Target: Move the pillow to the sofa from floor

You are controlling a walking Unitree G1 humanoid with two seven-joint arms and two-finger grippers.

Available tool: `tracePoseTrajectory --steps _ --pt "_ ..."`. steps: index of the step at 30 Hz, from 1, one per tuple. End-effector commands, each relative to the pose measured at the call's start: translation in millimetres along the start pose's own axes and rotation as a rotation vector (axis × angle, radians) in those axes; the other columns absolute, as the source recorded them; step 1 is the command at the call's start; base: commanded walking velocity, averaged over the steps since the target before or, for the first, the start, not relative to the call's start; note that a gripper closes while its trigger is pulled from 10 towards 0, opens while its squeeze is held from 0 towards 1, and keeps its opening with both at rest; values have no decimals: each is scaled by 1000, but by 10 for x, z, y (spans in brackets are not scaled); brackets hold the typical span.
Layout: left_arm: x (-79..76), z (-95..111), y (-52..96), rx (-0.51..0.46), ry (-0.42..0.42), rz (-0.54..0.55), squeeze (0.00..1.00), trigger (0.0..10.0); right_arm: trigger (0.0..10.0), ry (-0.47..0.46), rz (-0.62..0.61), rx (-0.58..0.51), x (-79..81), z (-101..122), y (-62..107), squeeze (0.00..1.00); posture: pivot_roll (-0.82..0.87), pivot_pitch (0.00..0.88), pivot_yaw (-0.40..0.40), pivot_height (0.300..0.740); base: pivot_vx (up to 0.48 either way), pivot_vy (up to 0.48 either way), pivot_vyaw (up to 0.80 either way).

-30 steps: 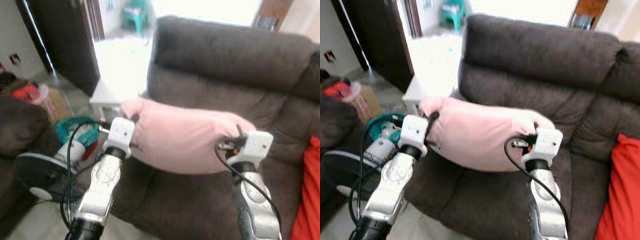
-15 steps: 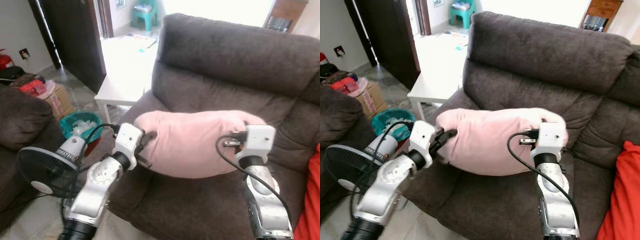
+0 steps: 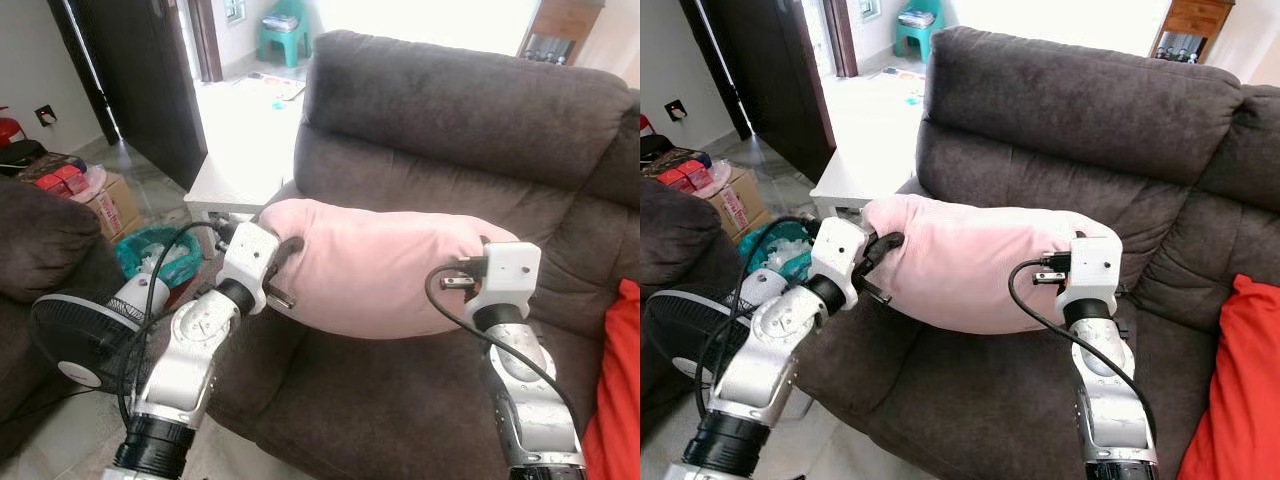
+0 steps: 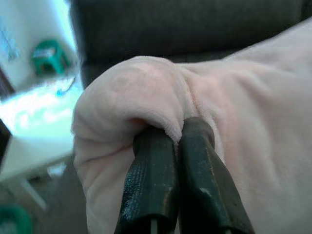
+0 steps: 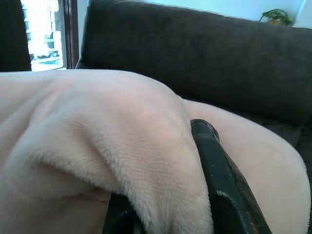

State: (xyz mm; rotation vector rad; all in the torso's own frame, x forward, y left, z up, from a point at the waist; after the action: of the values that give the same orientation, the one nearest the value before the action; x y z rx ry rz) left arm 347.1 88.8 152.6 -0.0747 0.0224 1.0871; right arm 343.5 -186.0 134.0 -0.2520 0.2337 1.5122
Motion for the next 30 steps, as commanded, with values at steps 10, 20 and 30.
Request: tracePoseTrajectory --steps 10,20,30 --pt "-313 -231 93 111 131 -140 0 10000 10000 93 94 3 125 132 -109 0 87 23 -66 740 0 0 0" --pt "-424 -394 257 215 145 -204 0 10000 10000 148 345 24 468 190 -72 0 89 21 -71 740 0 0 0" --pt "-411 -406 258 228 147 -200 0 10000 10000 236 431 96 517 37 -19 1000 86 18 -75 740 0 0 0"
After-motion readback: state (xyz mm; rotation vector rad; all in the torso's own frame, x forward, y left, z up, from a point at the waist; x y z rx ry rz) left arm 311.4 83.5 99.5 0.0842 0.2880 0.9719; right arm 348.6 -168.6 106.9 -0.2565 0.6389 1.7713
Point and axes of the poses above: a point about 5 cm out from each wrist's last joint towards the gripper, its own y axis pointing back from the gripper into the wrist, its own z axis along the axis of the wrist's last joint, x = y × z, the point moved 5 cm from there along -y, pointing out of the wrist towards the gripper, and after that the axes turned 11 degrees about y, right-handed, at the moved point
